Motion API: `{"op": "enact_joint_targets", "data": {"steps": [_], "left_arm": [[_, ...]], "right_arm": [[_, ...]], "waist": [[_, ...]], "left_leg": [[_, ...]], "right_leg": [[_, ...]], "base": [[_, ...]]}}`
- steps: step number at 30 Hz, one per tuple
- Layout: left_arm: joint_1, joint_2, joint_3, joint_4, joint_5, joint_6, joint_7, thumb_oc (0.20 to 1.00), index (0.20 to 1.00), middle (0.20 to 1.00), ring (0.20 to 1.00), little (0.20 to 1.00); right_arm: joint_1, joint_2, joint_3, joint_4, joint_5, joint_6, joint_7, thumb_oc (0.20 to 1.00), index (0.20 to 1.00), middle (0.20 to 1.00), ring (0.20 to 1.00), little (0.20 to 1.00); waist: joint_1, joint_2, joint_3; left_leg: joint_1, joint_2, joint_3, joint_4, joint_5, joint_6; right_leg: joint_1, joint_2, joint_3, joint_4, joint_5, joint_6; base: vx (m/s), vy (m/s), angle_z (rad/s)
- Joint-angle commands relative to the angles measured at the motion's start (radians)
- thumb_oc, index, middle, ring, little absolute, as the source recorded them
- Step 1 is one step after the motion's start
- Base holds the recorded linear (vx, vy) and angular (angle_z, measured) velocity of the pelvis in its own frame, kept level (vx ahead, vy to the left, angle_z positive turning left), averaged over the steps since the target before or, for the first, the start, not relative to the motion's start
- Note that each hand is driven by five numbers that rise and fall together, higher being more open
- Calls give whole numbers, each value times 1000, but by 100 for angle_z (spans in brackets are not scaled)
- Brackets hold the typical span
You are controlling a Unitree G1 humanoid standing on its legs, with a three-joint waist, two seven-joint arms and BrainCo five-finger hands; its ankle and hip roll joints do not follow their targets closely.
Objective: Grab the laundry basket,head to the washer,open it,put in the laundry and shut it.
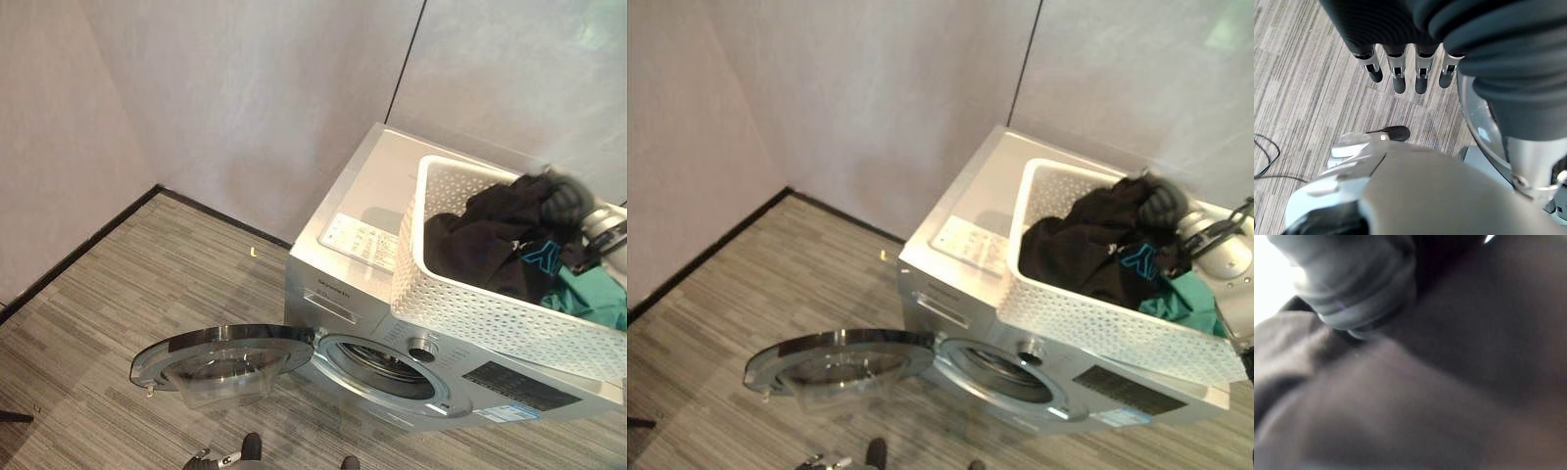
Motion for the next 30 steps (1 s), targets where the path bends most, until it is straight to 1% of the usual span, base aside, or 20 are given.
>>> {"op": "enact_joint_targets", "data": {"steps": [1, 3, 4, 5, 6, 7, 8, 9, 12, 17, 19, 21, 22, 25, 26, 28, 29, 30], "left_arm": [[-47, -11, -25, 75, 51, 4, 51, 1000, 1000, 1000, 1000, 1000], [-47, -10, -26, 75, 51, 4, 51, 1000, 1000, 1000, 1000, 1000], [-50, -13, -25, 66, 65, 8, 61, 1000, 1000, 1000, 1000, 1000], [-51, -11, -26, 65, 65, 9, 61, 1000, 1000, 1000, 1000, 1000], [-58, -13, -28, 55, 80, 11, 72, 1000, 1000, 1000, 1000, 1000], [-57, -9, -28, 53, 84, 13, 75, 1000, 1000, 1000, 1000, 1000], [-57, -8, -29, 53, 84, 13, 75, 1000, 1000, 1000, 1000, 1000], [-60, -6, -30, 51, 94, 15, 81, 1000, 1000, 1000, 1000, 1000], [-60, -3, -30, 53, 102, 14, 82, 1000, 1000, 1000, 1000, 1000], [-66, 1, -30, 53, 104, 11, 84, 1000, 1000, 1000, 1000, 1000], [-73, 5, -31, 53, 106, 11, 89, 1000, 1000, 1000, 1000, 1000], [-77, 8, -28, 55, 106, 10, 93, 1000, 1000, 1000, 1000, 1000], [-78, 10, -27, 56, 105, 9, 95, 1000, 1000, 1000, 1000, 1000], [-76, 13, -12, 55, 97, 6, 99, 1000, 1000, 1000, 1000, 1000], [-76, 13, -12, 55, 97, 5, 99, 1000, 1000, 1000, 1000, 1000], [-73, 15, 7, 61, 91, 4, 99, 1000, 1000, 1000, 1000, 1000], [-67, 15, 26, 65, 89, 2, 95, 1000, 1000, 1000, 1000, 1000], [-67, 16, 25, 65, 89, 1, 95, 1000, 1000, 1000, 1000, 1000]], "right_arm": [[-83, 10, -116, -100, -168, -56, -203, 200, 200, 200, 200, 200], [-77, 11, -122, -103, -168, -55, -202, 200, 200, 200, 200, 200], [-76, 44, -157, -151, -233, -56, -261, 200, 200, 200, 200, 200], [-69, 47, -164, -158, -237, -53, -261, 200, 200, 200, 200, 200], [-50, 98, -192, -213, -336, -44, -304, 200, 200, 200, 200, 200], [-24, 126, -206, -239, -359, -36, -307, 200, 200, 200, 200, 200], [-21, 127, -209, -241, -359, -35, -307, 200, 200, 200, 200, 200], [15, 184, -218, -276, -384, -34, -319, 200, 200, 200, 200, 200], [40, 212, -219, -289, -392, -31, -322, 200, 200, 200, 200, 200], [37, 223, -218, -275, -398, -30, -343, 200, 200, 200, 200, 200], [19, 227, -213, -265, -420, -28, -375, 200, 200, 200, 200, 200], [11, 229, -210, -260, -426, -29, -385, 200, 200, 200, 200, 200], [7, 231, -208, -261, -426, -34, -391, 200, 200, 200, 200, 200], [14, 235, -225, -313, -408, -56, -384, 200, 200, 200, 200, 200], [16, 237, -227, -316, -408, -55, -383, 200, 200, 200, 200, 200], [35, 237, -253, -366, -410, -64, -371, 200, 200, 200, 200, 200], [71, 238, -295, -412, -401, -77, -364, 200, 200, 200, 200, 200], [77, 240, -300, -416, -400, -77, -362, 200, 200, 200, 200, 200]], "waist": [[24, 0, -38], [26, -1, -38], [26, 7, -40], [26, 5, -40], [26, 14, -41], [28, 11, -41], [29, 9, -41], [30, 12, -40], [30, 11, -40], [29, 10, -36], [28, 9, -34], [28, 8, -32], [26, 7, -32], [11, 4, -30], [13, 4, -30], [2, 2, -29], [-14, 1, -29], [-11, 0, -29]], "left_leg": [[39, 34, 22, 5, -86, -4], [40, 34, 22, 5, -86, -4], [48, 31, 21, 5, -96, 1], [45, 30, 20, 5, -92, 2], [49, 22, 15, 5, -98, 12], [52, 19, 13, 5, -101, 16], [53, 19, 13, 5, -101, 16], [59, 10, 8, 5, -106, 24], [64, -1, 7, 5, -112, 32], [72, -15, 9, 5, -121, 44], [78, -23, 11, 5, -126, 55], [80, -27, 14, 5, -128, 59], [84, -30, 17, 5, -131, 62], [97, -44, 28, 5, -141, 81], [98, -44, 30, 5, -141, 82], [107, -53, 38, 5, -148, 93], [117, -60, 48, 5, -156, 102], [117, -61, 50, 5, -157, 103]], "right_leg": [[21, -30, -22, 41, -51, 32], [22, -30, -22, 41, -51, 32], [27, -32, -19, 47, -57, 33], [25, -33, -19, 47, -54, 33], [22, -39, -16, 57, -55, 34], [23, -42, -15, 63, -57, 35], [23, -42, -15, 63, -58, 35], [24, -50, -13, 75, -59, 37], [22, -58, -11, 85, -59, 41], [16, -73, -4, 106, -58, 48], [5, -82, 7, 133, -54, 52], [0, -85, 12, 143, -54, 54], [-5, -88, 20, 151, -51, 55], [-35, -97, 58, 191, -19, 65], [-37, -98, 61, 192, -19, 66], [-52, -100, 89, 210, -2, 71], [-66, -100, 110, 226, 9, 75], [-67, -100, 112, 228, 9, 76]], "base": [[14, 12, -8], [14, 14, -7], [0, 0, 0], [29, 78, 0], [5, 68, 1], [17, 65, 0], [19, 69, 2], [16, 53, 2], [12, 68, 3], [5, 64, -3], [0, 118, -1], [-2, 78, -3], [-4, 102, -8], [-6, 118, -19], [1, 92, -28], [1, 119, -28], [2, 109, -30], [1, 111, -38]]}}
